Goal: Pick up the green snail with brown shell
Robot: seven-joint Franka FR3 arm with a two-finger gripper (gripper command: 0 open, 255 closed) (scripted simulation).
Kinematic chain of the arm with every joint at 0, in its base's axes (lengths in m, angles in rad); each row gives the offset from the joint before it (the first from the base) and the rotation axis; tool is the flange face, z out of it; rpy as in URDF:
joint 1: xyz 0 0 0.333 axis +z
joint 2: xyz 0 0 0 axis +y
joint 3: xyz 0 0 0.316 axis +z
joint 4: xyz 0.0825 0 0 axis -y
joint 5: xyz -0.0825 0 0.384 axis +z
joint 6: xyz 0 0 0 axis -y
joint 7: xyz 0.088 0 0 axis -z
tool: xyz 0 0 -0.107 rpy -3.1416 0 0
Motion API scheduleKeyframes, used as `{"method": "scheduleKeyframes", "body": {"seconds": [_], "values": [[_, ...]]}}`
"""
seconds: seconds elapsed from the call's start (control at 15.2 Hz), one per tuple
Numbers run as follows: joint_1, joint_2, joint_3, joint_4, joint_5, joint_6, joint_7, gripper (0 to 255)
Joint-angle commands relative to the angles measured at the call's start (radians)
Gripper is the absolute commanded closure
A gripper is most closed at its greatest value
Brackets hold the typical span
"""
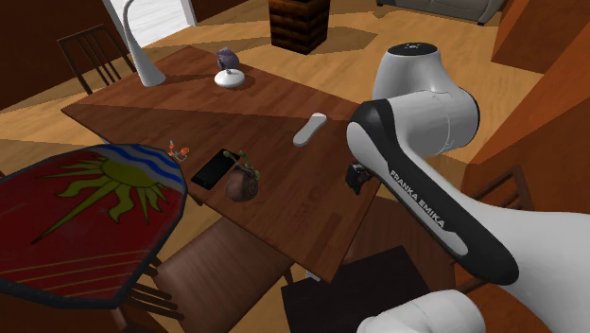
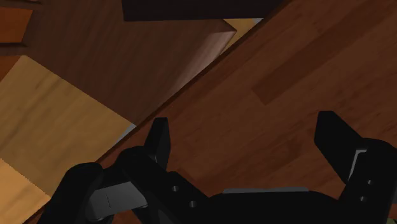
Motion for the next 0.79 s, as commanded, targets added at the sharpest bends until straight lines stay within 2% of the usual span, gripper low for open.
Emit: {"method": "scheduleKeyframes", "body": {"seconds": [0.0, 0.73], "values": [[0.000, 0.000, 0.000, 0.000, 0.000, 0.000, 0.000, 0], [0.117, 0.256, 0.030, 0.073, 0.121, 0.292, -0.083, 0]]}}
